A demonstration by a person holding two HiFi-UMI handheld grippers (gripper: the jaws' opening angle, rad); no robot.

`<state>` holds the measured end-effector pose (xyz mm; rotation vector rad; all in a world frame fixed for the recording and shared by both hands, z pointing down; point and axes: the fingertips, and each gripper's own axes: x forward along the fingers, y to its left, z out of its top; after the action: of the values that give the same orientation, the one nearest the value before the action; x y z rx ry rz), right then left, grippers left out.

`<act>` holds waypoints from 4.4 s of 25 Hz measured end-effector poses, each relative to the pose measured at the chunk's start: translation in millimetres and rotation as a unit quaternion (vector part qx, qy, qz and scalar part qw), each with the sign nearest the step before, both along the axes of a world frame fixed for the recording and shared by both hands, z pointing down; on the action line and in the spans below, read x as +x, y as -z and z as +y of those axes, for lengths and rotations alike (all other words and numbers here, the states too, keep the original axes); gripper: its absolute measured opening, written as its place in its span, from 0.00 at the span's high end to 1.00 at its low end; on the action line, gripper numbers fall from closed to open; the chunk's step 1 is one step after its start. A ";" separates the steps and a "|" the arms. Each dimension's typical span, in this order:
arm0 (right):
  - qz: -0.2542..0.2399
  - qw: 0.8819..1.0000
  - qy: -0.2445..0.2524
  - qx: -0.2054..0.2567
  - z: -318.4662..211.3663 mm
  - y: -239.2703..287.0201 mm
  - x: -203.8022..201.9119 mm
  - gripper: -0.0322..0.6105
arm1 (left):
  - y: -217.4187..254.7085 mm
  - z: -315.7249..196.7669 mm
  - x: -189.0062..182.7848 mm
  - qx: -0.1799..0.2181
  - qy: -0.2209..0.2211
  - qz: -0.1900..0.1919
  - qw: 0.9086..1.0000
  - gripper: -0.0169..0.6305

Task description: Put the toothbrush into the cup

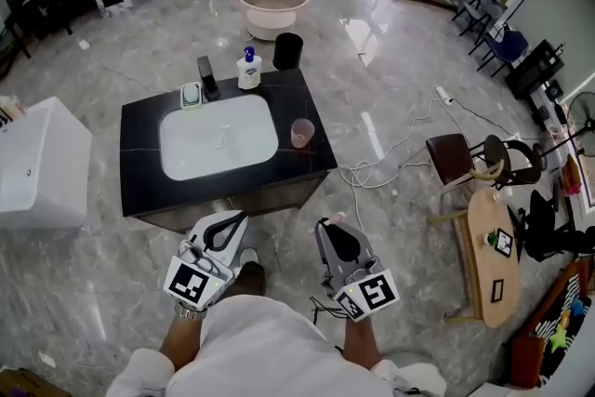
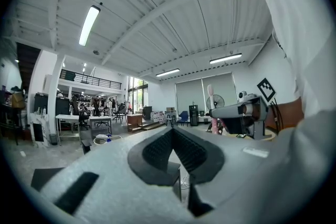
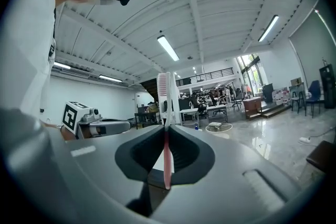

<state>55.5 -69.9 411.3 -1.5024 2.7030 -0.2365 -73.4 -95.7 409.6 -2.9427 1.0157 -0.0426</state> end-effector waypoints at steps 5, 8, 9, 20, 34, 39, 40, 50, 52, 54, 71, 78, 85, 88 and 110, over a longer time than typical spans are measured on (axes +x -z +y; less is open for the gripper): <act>0.001 1.000 -0.009 -0.006 -59.6 -0.8 -0.2 0.89 | -0.3 -62.4 0.1 -0.010 -0.010 0.002 1.000 0.98; 0.001 1.000 -0.016 -0.009 -85.7 -0.1 11.7 0.89 | 3.6 -89.3 13.3 -0.005 -0.022 0.000 1.000 0.97; 0.001 1.000 -0.018 -0.011 -92.7 -0.1 17.1 0.89 | 3.7 -95.9 18.5 -0.007 -0.024 0.000 1.000 0.97; 0.005 1.000 0.008 -0.005 -157.3 3.3 69.9 0.89 | -4.7 -149.4 57.6 -0.028 0.014 -0.001 0.999 0.97; 0.129 0.990 0.057 0.024 -213.2 0.6 76.4 0.89 | -18.3 -168.6 68.0 -0.038 0.029 0.007 0.999 0.97; 0.158 0.984 0.086 0.014 -251.1 -19.2 67.5 0.89 | -26.9 -179.8 69.1 -0.042 0.032 -0.002 0.999 0.97; 0.166 0.982 0.090 0.010 -259.9 -25.4 65.9 0.89 | -26.4 -182.5 70.2 -0.044 0.034 0.002 0.998 0.97; 0.248 0.957 0.147 -0.025 -337.8 -112.2 36.9 0.89 | -41.6 -202.4 69.7 -0.075 0.049 0.008 0.996 0.98; 0.265 0.950 0.160 -0.032 -344.8 -129.4 32.4 0.89 | -45.3 -204.2 67.4 -0.078 0.054 0.005 0.995 0.97; 0.285 0.942 0.172 -0.033 -351.4 -142.5 28.1 0.89 | -47.1 -206.3 64.1 -0.081 0.061 0.002 0.995 0.97; 0.333 0.906 0.234 -0.114 -368.5 -246.7 13.2 0.89 | -54.2 -211.6 44.1 -0.089 0.102 -0.004 0.991 0.97; 0.340 0.898 0.241 -0.140 -367.4 -269.4 14.3 0.89 | -55.5 -208.3 38.9 -0.089 0.112 -0.009 0.990 0.97; 0.342 0.897 0.237 -0.147 -371.1 -273.4 14.1 0.89 | -54.6 -205.0 33.4 -0.088 0.122 -0.012 0.988 0.97; 0.346 0.898 0.227 -0.147 -371.4 -272.6 16.2 0.89 | -54.0 -203.1 31.7 -0.088 0.126 -0.012 0.988 0.97; 0.142 0.972 0.125 -0.142 -315.1 -183.7 53.4 0.93 | -51.2 -198.7 34.0 -0.084 0.120 -0.002 0.989 0.97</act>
<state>108.9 -385.0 595.0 -1.3398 3.2089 -0.4685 -39.4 -294.4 460.9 -2.9432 1.4290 -0.1457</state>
